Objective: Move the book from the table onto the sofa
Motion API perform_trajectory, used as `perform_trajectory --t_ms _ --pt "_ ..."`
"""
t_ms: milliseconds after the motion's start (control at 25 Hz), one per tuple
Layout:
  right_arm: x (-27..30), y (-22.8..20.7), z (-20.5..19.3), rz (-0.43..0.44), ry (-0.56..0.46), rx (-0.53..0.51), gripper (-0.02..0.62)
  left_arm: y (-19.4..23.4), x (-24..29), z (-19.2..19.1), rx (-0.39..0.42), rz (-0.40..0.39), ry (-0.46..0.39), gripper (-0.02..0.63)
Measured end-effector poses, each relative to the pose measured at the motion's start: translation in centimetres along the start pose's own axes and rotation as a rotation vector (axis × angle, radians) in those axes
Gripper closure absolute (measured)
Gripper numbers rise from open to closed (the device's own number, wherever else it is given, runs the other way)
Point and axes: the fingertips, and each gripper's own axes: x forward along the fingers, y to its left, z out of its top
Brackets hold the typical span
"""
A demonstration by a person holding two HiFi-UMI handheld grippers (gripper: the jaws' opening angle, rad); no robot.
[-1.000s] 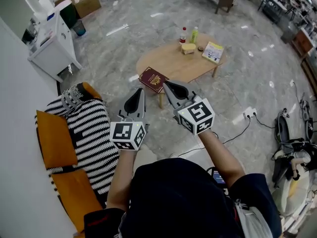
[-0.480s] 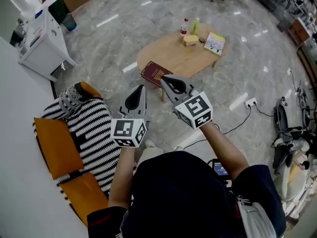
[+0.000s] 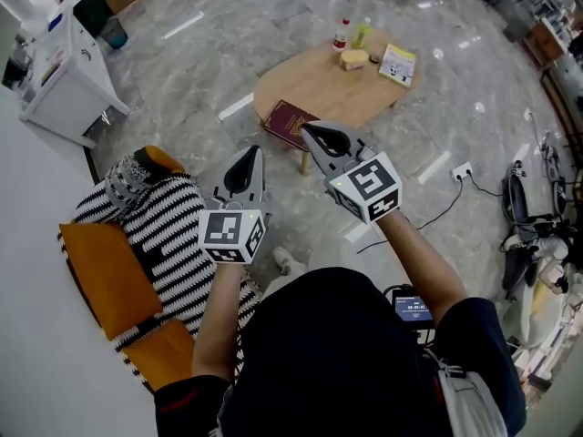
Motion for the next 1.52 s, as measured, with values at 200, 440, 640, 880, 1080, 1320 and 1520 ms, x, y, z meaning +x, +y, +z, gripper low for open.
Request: perform_trajectory --t_ms 200,440,640,880,1080,1320,1520 --pt "0.9 -1.3 -2.2 -0.013 0.040 0.046 0.583 0.3 1.6 -1.3 -0.003 -0.047 0.014 0.592" --pt "2.4 -2.9 -5.6 0.012 0.095 0.097 0.583 0.4 4.2 -4.1 -0.031 -0.060 0.073 0.592" --pt "4.4 -4.7 -8.3 0.053 0.140 0.129 0.583 1.3 7.0 -6.0 -0.053 -0.034 0.105 0.592" --pt "6.7 -7.1 -12.9 0.096 0.206 0.156 0.583 2.9 10.5 -10.2 -0.094 0.010 0.151 0.593" --pt "8.2 -8.5 -17.3 0.119 0.255 0.189 0.583 3.3 13.0 -15.2 -0.124 0.029 0.207 0.593" --pt "9.9 -9.3 -22.6 0.133 0.303 0.233 0.583 2.4 15.7 -21.1 -0.160 0.014 0.264 0.592" --pt "10.8 -8.7 -27.1 0.162 0.349 0.267 0.583 1.5 16.6 -26.8 -0.208 -0.003 0.329 0.592"
